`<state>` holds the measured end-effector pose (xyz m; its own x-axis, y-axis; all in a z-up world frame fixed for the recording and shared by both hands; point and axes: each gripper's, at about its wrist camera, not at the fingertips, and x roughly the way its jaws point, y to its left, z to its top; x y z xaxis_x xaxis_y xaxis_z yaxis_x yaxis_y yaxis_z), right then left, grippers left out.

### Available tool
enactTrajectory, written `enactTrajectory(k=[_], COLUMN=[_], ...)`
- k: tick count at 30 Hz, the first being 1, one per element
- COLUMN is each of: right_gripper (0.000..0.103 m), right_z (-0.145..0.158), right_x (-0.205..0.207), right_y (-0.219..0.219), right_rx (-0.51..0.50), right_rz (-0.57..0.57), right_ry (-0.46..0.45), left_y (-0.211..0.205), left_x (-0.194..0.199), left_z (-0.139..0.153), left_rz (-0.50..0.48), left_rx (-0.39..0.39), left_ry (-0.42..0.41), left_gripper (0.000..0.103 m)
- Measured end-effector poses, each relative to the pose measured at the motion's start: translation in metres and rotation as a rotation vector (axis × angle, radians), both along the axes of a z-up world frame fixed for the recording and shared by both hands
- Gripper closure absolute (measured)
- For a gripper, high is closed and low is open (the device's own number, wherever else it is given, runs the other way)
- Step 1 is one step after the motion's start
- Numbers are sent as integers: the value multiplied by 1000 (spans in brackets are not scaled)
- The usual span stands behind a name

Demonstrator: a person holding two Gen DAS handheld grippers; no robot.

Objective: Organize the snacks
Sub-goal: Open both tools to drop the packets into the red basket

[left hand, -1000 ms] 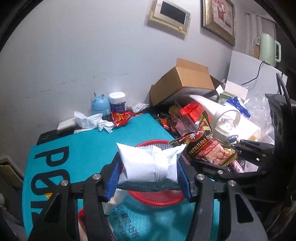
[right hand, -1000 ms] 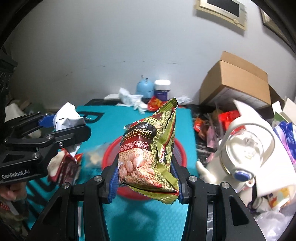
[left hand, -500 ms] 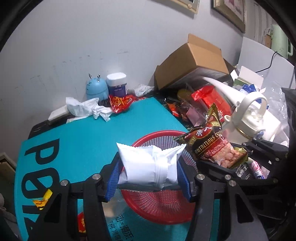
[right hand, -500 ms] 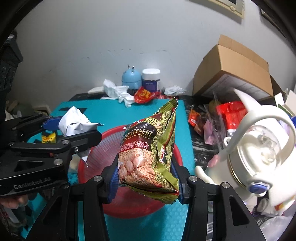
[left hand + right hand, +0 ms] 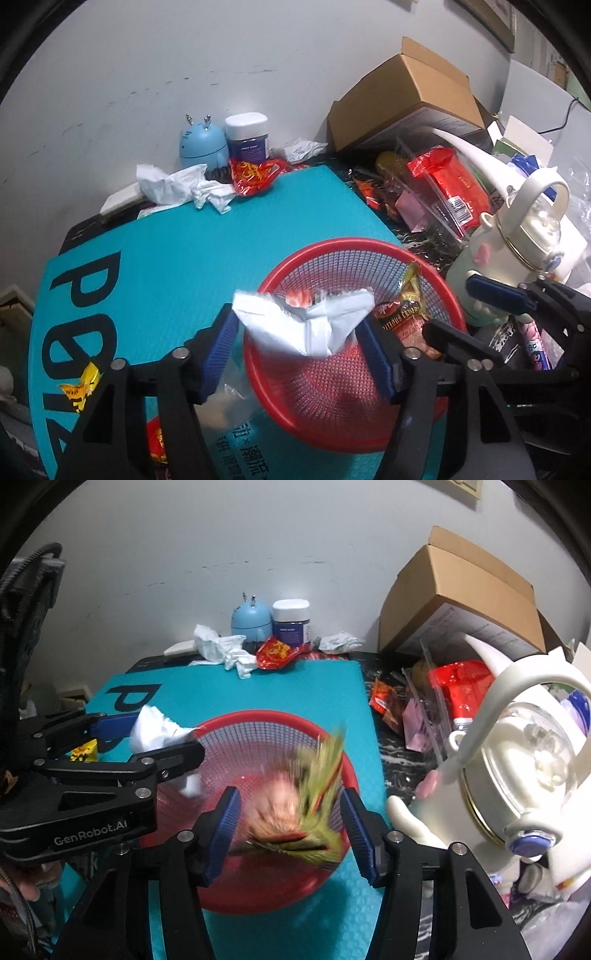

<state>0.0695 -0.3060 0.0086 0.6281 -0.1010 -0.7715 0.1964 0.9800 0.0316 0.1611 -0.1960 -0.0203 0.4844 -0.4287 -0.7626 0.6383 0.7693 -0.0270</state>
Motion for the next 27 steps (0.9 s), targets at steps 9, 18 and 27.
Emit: enactTrajectory(k=[9, 18, 27], right_gripper=[41, 41, 41], right_z=[14, 41, 77], right_x=[-9, -24, -42], right_y=[6, 24, 55], right_rx=[-1, -6, -29], right_rz=[17, 66, 133], right_ry=[-32, -98, -178], left_y=[12, 39, 78], left_x=[-13, -39, -69], left_z=[17, 50, 84], left_rz=[15, 64, 127], left_rx=[-12, -41, -82], left_ry=[-32, -101, -177], left_gripper=[35, 35, 35])
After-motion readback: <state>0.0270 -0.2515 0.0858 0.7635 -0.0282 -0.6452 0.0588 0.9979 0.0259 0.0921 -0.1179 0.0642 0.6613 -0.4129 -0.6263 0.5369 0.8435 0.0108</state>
